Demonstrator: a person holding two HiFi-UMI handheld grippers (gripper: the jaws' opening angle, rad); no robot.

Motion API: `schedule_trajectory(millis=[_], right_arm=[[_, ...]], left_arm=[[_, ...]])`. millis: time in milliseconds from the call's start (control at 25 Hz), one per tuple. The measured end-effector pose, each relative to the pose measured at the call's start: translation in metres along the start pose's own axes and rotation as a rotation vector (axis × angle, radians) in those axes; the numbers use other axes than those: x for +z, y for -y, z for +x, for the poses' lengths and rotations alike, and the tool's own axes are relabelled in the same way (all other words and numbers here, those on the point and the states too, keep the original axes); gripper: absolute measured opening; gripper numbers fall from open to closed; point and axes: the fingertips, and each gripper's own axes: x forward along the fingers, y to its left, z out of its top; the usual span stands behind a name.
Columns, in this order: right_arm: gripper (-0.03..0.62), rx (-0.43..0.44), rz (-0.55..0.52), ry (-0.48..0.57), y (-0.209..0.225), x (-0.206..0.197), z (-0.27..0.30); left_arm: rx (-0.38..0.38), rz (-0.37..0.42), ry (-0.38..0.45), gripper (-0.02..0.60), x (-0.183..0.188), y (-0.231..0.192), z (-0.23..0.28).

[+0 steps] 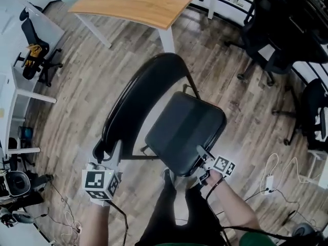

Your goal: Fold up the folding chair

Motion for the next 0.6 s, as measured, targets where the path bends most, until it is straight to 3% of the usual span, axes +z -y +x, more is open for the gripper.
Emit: schedule_trajectory(millis=[600], right_arm=[[0.202,-0.132,-0.042,-0.001,-0.119,-0.014,0.042]], left_arm=[[-0.019,0.077,0.086,0.207,0.038,-0.019,-0.035]])
